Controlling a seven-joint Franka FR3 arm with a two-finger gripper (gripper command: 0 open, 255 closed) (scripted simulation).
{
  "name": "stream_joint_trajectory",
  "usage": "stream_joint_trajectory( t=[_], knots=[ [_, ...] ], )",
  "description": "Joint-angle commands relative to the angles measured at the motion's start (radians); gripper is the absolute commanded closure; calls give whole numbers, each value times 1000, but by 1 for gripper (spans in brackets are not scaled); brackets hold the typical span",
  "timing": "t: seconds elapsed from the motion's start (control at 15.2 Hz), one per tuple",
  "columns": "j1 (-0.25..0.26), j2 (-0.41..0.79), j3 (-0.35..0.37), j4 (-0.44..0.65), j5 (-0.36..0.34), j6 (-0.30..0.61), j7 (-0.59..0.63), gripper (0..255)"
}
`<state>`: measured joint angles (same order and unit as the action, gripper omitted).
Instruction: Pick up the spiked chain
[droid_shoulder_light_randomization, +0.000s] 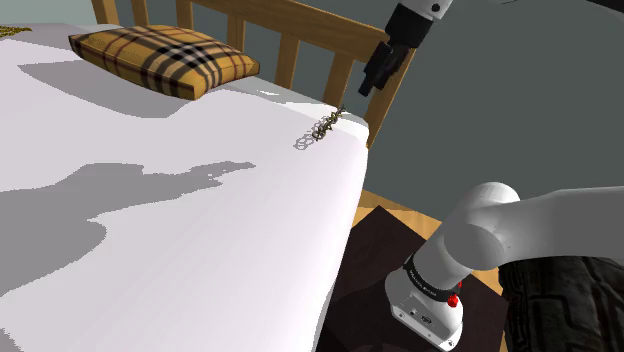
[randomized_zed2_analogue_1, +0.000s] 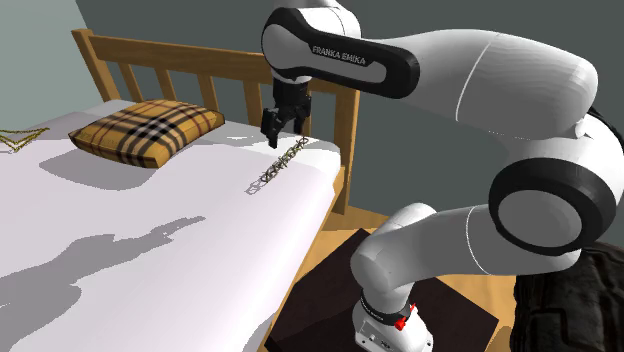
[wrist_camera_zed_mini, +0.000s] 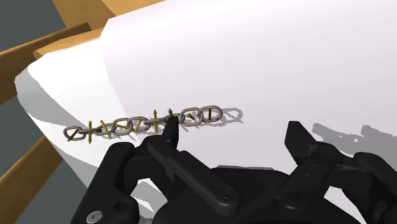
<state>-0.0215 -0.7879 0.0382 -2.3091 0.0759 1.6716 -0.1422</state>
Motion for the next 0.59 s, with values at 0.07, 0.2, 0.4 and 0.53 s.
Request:
stream_joint_trajectory(
  t=[0.07,0.2,0.4,0.53],
  knots=[
    [-12,18,-3,-15,9,37,24,0],
    [-36,55,-8,-42,29,110,71,0],
    [-69,118,-16,-76,59,221,137,0],
    [-89,163,-23,-95,80,294,179,0]
  ],
)
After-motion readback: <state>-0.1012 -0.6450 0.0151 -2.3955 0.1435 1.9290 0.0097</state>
